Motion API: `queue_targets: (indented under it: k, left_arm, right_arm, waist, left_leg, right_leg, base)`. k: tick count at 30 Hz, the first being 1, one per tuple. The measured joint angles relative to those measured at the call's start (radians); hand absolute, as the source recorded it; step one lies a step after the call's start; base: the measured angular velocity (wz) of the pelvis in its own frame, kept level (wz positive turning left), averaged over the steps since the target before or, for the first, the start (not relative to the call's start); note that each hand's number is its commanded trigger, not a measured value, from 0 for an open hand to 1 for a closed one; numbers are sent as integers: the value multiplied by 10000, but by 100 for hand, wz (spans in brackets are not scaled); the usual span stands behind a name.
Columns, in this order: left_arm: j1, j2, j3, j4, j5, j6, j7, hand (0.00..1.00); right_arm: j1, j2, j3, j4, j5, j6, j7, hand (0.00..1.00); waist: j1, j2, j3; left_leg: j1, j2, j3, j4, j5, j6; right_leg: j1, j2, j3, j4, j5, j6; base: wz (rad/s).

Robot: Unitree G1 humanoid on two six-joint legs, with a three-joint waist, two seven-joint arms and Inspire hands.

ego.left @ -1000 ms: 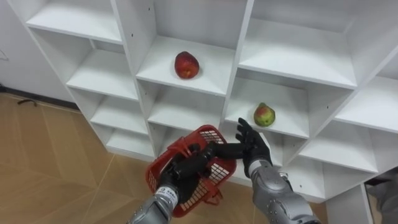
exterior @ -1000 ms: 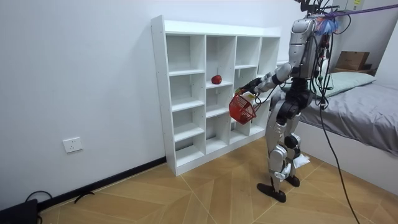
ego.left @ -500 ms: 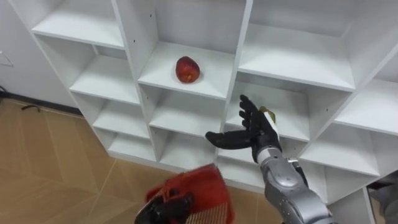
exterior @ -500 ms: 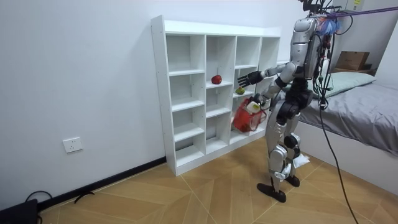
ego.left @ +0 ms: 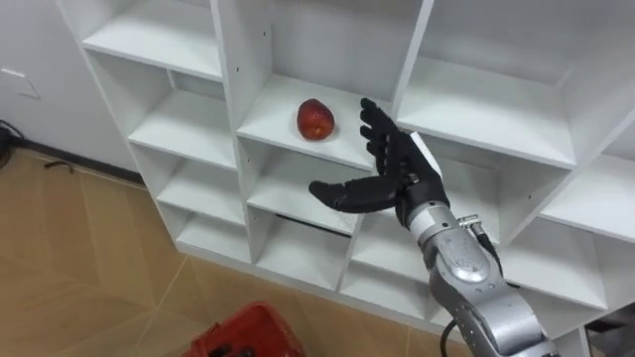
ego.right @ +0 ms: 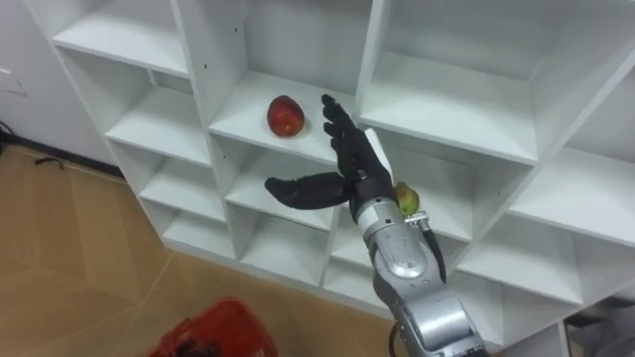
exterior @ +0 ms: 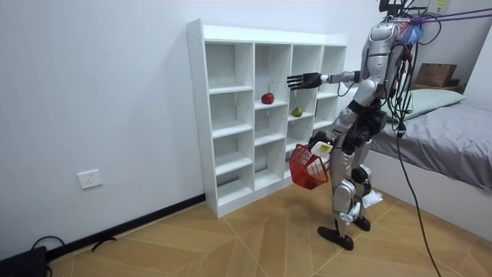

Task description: Collect fruits from the closet

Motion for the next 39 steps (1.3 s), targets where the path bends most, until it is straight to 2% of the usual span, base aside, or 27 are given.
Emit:
queue_targets:
  k: [6, 10, 13, 17, 18, 20, 21, 23, 27, 29, 31, 39]
  left_arm:
    - [-12, -32, 402, 244, -19, -39, -115, 100]
    - [-83, -108, 729, 395, -15, -146, -269, 100]
    - [-87, -145, 870, 465, -40, -266, -292, 100]
    - [-99, -115, 967, 465, -60, -367, -307, 100]
    - [-99, -116, 1026, 465, -44, -366, -312, 100]
    - [-98, -87, 1200, 483, 36, -343, -366, 100]
    - [-98, -81, 1251, 501, 88, -330, -397, 100]
    - [-95, -99, 1434, 520, 215, -326, -484, 100]
    - [-122, -137, 1603, 583, 345, -319, -488, 100]
    - [-132, -168, 1799, 587, 438, -306, -506, 100]
    - [-157, -166, 1860, 567, 431, -309, -509, 100]
    - [-268, -106, 1898, 573, 437, -354, -505, 100]
  right_arm:
    - [-1, 71, 131, -50, -574, 40, 342, 0]
    - [-52, 155, 132, -218, -607, 126, 415, 0]
    - [-149, 250, 132, -264, -598, 137, 458, 0]
    - [-664, 335, 132, -206, -555, 150, 469, 0]
    - [-704, 375, 128, -199, -558, 151, 458, 0]
    - [-768, 497, 143, -105, -554, 160, 437, 0]
    - [-770, 513, 151, -87, -546, 170, 435, 0]
    - [-797, 519, 217, -48, -479, 174, 344, 0]
    - [-1045, 554, 310, 373, -376, 173, 172, 0]
    - [-1358, 573, 296, 870, -379, 189, -222, 0]
    - [-1628, 590, 298, 1065, -410, 228, -526, 0]
    - [-2585, 580, 288, 2022, -801, 202, -1774, 0]
  waist:
    - [313, -87, 15]
    - [610, -146, 135]
    - [808, -236, 165]
    - [1007, -392, 247]
    - [1051, -409, 251]
    - [1237, -569, 178]
    - [1306, -600, 168]
    - [1440, -658, 179]
    - [1419, -678, 195]
    - [1435, -737, 205]
    - [1467, -819, 180]
    - [1429, -1007, 226]
  left_leg:
    - [22, 10, 35, -48, 1, 1]
    - [30, 16, 52, -27, 2, 3]
    - [31, 23, 50, -40, 1, 2]
    - [-15, 38, 31, -119, 4, -9]
    - [-25, 44, 33, -122, 4, -12]
    - [-59, 48, -5, -122, 9, -23]
    - [-52, 43, -5, -108, 14, -28]
    - [-47, 38, -49, -102, 18, -30]
    - [-88, 25, -187, -79, 18, -30]
    - [-238, 31, -217, -32, 17, -35]
    - [-428, 41, -209, 19, 28, -52]
    - [-765, 41, -246, 66, 47, -64]
  right_leg:
    - [-19, 14, 53, -11, 0, 1]
    - [-36, 17, 63, -23, -2, 2]
    - [-49, 25, 55, -21, -2, 3]
    - [-73, 50, 37, -37, -2, 2]
    - [-83, 57, 37, -45, -2, 2]
    - [-70, 78, 28, -128, -1, 1]
    - [-63, 82, 34, -169, -1, 1]
    - [-57, 83, 27, -176, 0, 0]
    - [-62, 79, -82, -181, 0, 1]
    - [-132, 81, -171, -180, 0, 1]
    - [-321, 89, -173, -170, 3, -5]
    - [-623, 97, -215, -173, 24, -38]
  base:
    - [-1]
    - [0]
    - [0]
    - [0]
    - [0]
    - [5]
    - [3]
    - [5]
    - [9]
    - [7]
    - [0]
    - [0]
